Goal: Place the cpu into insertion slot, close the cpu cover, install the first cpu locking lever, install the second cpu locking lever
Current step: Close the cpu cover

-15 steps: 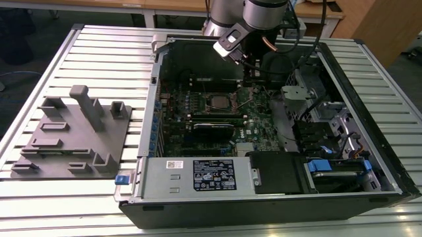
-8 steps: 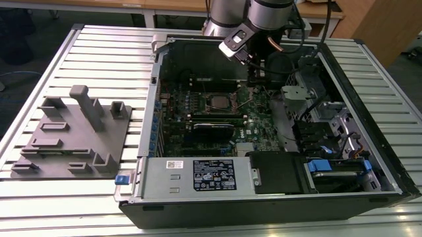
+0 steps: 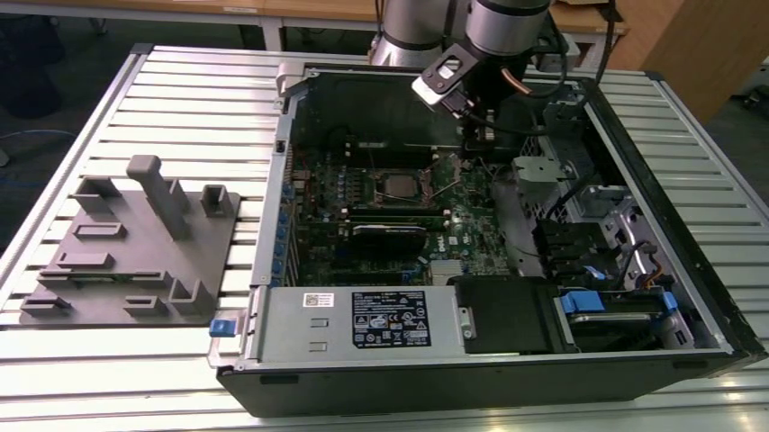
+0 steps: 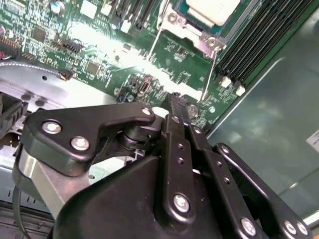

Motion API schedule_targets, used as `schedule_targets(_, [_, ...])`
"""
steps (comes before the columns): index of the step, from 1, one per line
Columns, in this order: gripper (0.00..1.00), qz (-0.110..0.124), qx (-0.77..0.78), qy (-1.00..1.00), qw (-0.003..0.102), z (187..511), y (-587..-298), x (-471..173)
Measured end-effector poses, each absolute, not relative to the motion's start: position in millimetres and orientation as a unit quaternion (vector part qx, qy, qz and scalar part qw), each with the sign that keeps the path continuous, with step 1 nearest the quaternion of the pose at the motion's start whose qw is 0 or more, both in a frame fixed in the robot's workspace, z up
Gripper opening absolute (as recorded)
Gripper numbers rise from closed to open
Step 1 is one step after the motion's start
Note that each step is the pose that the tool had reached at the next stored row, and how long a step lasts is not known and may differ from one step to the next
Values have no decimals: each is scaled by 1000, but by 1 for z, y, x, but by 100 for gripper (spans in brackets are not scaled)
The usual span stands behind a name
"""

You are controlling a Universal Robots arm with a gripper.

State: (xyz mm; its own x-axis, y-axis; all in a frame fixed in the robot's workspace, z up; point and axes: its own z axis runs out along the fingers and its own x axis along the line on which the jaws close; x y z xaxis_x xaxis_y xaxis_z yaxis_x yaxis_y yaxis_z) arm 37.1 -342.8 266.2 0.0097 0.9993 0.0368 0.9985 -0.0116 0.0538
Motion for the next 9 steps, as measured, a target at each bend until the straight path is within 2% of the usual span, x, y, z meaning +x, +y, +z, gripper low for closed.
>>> schedule_targets(9, [11, 32, 719, 694, 7, 265, -343, 47])
